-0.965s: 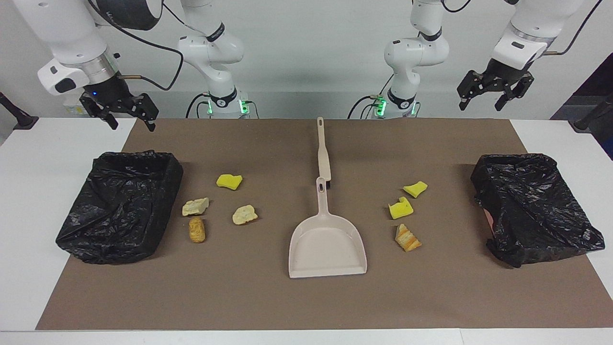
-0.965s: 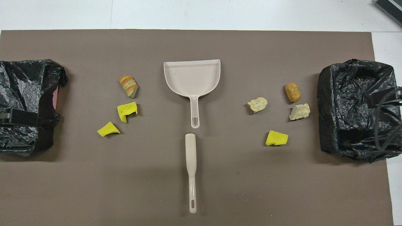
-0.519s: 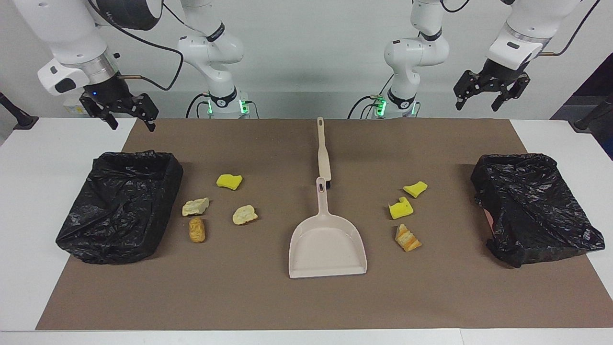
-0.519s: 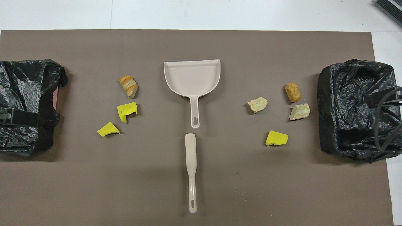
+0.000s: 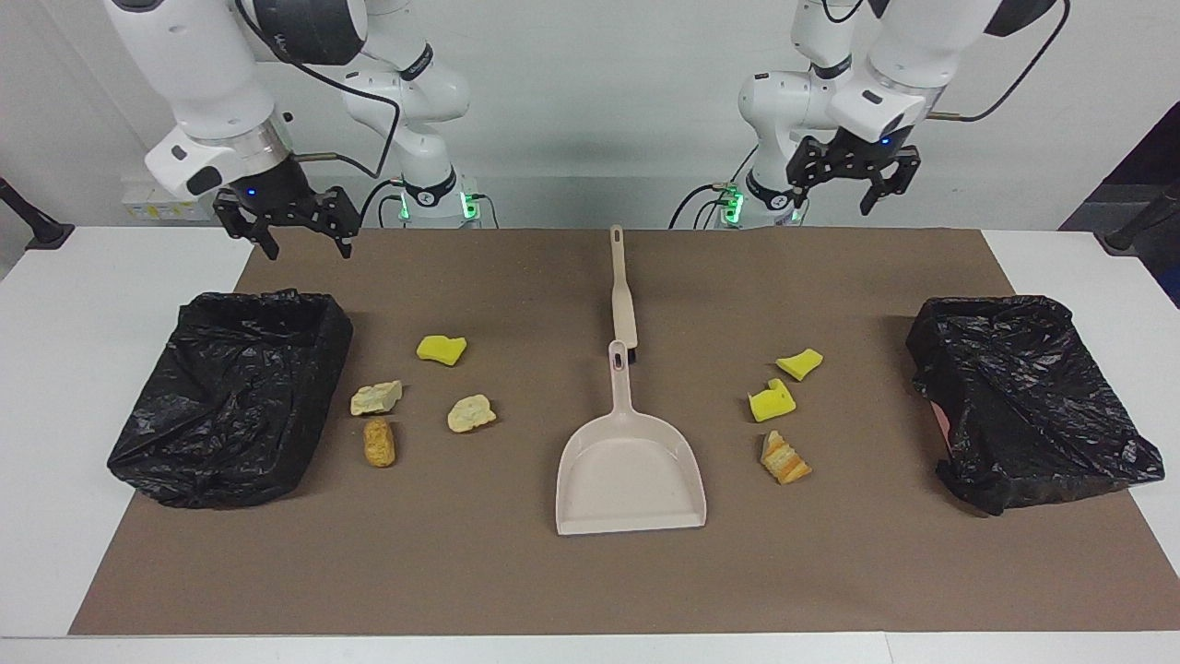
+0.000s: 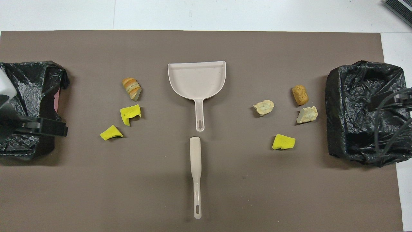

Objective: Sweep and dump trash in bin

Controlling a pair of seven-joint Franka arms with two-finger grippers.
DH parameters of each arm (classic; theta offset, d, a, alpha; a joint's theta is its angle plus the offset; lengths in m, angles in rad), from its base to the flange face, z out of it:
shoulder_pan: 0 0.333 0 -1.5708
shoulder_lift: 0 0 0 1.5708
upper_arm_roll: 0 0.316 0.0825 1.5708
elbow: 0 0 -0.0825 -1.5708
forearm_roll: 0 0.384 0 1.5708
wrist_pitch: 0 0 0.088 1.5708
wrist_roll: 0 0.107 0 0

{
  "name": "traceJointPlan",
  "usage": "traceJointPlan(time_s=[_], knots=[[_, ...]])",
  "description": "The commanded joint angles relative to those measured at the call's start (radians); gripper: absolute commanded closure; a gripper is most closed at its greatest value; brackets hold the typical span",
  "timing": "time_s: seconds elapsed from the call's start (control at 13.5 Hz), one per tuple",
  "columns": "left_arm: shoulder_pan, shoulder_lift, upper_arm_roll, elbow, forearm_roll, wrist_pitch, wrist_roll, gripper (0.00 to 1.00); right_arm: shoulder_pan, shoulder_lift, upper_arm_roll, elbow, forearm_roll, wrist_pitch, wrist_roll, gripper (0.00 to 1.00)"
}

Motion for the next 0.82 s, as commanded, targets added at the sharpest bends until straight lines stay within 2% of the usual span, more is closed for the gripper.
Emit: traceJointPlan(time_s=[0.0,0.22,0.52,0.59,0.74], knots=[[-0.139,-0.068,0.016,-0.174,-0.024,0.128,-0.115,0.00,0.034,0.063,0.004,-0.006,0.064,0.041,0.051,0.00],[-0.311,-0.106,0.016,-0.356,-0.037,0.316,-0.274,0.00,0.100,0.143,0.004,0.042,0.063,0.050,0.089,0.00],[-0.445,-0.095,0.015,-0.475,-0.050,0.445,-0.387,0.00,0.204,0.255,0.008,0.097,0.066,0.159,0.190,0.00],[-0.475,-0.082,0.015,-0.492,-0.051,0.462,-0.409,0.00,0.230,0.272,0.009,0.097,0.068,0.194,0.221,0.00],[-0.573,0.004,0.016,-0.527,-0.050,0.572,-0.530,0.00,0.241,0.307,0.033,0.092,0.095,0.255,0.255,0.00]])
